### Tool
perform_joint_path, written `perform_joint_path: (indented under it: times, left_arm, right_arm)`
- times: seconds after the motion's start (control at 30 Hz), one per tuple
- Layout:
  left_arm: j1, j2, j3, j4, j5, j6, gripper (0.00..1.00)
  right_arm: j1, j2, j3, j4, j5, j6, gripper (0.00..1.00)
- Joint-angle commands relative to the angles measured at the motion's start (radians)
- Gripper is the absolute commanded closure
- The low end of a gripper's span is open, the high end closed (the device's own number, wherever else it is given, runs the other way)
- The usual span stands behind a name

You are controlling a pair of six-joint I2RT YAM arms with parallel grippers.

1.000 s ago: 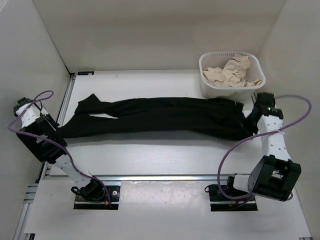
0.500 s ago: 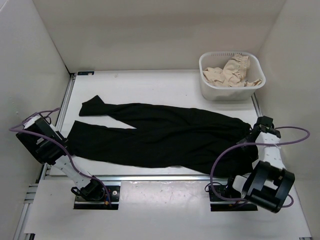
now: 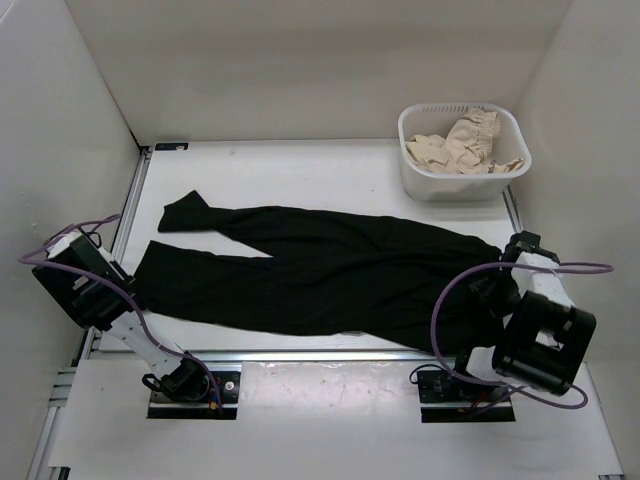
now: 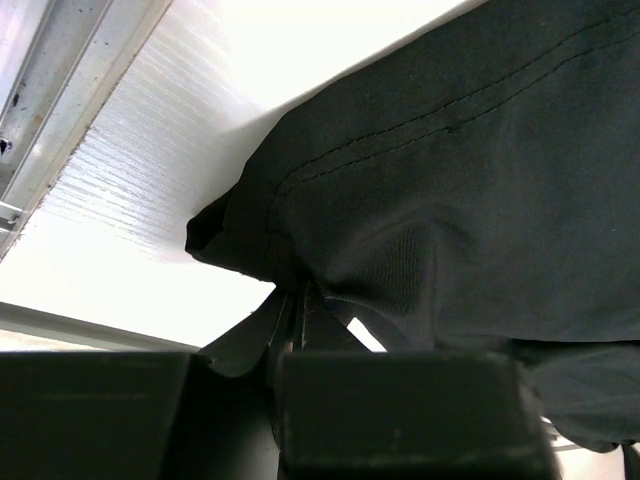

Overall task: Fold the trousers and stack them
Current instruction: Flatten the trousers out

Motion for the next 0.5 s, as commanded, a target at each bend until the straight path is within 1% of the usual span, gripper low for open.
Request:
perform_joint_path:
  times: [0.0,0.07,0.1,0.13,0.2,0.23,0.3,0.33,0.4,0.43,0.47]
  left_arm:
    - [0.009,-0.035,0.011,0.012,-0.013,0.000,0.86]
    - [0.018,-0.035,0.020,0.012,-0.013,0.000,0.86]
    - [0.018,-0.035,0.036,0.012,-0.002,0.000,0.86]
    - [0.018,-0.025,0.052,0.012,-0.002,0.000,0.86]
    - [0.018,-0.012,0.111,0.012,0.007,0.000,0.86]
    - [0.018,-0.012,0.136,-0.001,0.020,0.000,0.86]
    - [0.009,0.011,0.208,-0.015,0.029,0.000,0.86]
    - [0.009,0.011,0.230,-0.024,0.029,0.000,0.86]
    - [0.009,0.023,0.271,-0.038,0.020,0.000,0.86]
    - [0.009,0.023,0.296,-0.038,0.020,0.000,0.86]
    - [0.009,0.023,0.296,-0.038,0.011,0.000,0.86]
  right_arm:
    - [-0.006,0.079,-0.017,0.045,-0.049,0.023,0.55]
    - [-0.006,0.125,-0.029,0.077,-0.092,0.011,0.84]
    - [-0.006,0.142,-0.020,0.105,-0.104,0.011,0.97]
    - [-0.006,0.161,0.027,0.105,-0.116,0.011,1.00]
    - [0.003,0.230,0.111,0.131,-0.138,0.011,1.00]
    - [0.013,0.255,0.233,0.143,-0.159,0.011,1.00]
    - [0.033,0.335,0.401,0.131,-0.160,-0.017,1.00]
    - [0.057,0.391,0.596,0.090,-0.144,-0.032,1.00]
    - [0.091,0.442,0.787,0.024,-0.105,-0.092,1.00]
    - [0.091,0.459,0.861,-0.028,-0.104,-0.109,1.00]
    - [0.091,0.459,0.941,-0.042,-0.104,-0.120,1.00]
